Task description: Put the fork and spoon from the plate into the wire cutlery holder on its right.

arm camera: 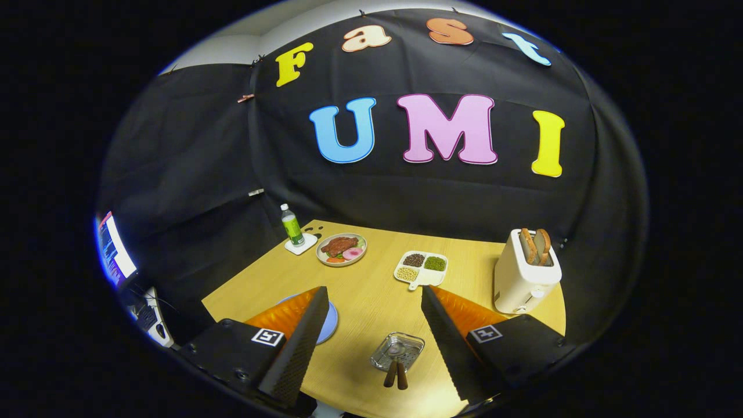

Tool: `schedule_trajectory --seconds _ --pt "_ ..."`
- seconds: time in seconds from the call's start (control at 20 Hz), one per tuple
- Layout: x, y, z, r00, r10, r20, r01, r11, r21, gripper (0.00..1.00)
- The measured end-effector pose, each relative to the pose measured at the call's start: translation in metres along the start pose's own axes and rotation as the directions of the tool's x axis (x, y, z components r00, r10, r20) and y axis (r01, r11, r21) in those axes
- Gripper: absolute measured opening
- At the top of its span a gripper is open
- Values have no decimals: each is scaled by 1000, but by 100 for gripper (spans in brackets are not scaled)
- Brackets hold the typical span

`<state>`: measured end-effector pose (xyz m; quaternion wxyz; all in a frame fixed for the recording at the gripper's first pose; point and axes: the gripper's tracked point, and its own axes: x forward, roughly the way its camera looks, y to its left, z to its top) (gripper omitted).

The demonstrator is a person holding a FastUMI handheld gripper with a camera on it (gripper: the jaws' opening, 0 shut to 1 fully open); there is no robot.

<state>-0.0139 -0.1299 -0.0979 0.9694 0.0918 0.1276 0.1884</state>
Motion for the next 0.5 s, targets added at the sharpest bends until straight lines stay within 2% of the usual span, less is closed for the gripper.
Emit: schedule_trajectory --seconds 0.5 --pt "0 2 -5 1000 -9 -13 8 1000 -18 100"
